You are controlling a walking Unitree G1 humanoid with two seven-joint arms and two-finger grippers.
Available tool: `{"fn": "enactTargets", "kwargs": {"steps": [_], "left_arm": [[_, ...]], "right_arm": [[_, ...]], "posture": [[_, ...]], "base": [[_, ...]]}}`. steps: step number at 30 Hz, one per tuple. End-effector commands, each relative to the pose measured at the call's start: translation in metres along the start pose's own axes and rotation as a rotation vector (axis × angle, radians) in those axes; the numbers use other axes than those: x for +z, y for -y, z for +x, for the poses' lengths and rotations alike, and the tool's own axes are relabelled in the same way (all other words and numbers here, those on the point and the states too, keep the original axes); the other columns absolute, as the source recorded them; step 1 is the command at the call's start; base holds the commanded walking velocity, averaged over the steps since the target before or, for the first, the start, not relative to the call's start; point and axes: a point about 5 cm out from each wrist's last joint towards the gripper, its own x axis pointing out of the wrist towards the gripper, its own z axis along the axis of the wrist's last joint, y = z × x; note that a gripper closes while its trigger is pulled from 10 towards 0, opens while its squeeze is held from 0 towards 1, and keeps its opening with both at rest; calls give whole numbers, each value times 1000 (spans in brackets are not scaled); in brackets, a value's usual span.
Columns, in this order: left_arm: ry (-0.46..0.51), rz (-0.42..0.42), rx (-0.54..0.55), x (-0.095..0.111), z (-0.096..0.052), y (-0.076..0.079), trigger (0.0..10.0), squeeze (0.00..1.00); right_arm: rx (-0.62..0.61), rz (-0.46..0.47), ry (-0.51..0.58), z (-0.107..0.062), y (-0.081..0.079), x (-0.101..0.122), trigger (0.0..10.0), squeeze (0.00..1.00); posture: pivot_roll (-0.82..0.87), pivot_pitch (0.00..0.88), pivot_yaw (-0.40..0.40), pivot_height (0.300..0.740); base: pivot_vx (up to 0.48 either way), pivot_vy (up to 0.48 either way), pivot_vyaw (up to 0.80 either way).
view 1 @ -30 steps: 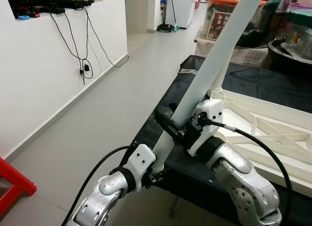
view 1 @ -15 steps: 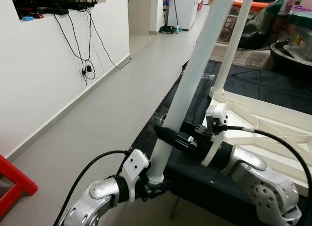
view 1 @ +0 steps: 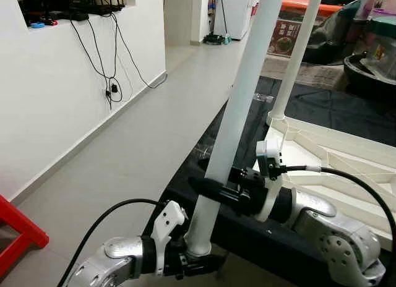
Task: Building children table
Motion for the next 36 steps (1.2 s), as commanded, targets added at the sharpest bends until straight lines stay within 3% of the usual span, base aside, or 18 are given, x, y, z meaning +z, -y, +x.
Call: {"fn": "enactTargets", "kwargs": {"steps": [1, 18, 36], "left_arm": [[-7, -5, -15, 0, -1, 2, 10000, 0], [-25, -63, -66, -3, -2, 13, 10000, 0], [-66, -67, -95, -6, -5, 13, 10000, 0]], "right_arm": [[47, 18, -10, 1, -6, -2, 10000, 0], [114, 57, -28, 9, -15, -9, 10000, 0], [159, 60, -67, 11, -20, -12, 10000, 0]], "posture": [[128, 0, -56, 740], [129, 0, -54, 740], [128, 0, -51, 740]], "base": [[0, 0, 0], [0, 0, 0], [0, 0, 0]]}}
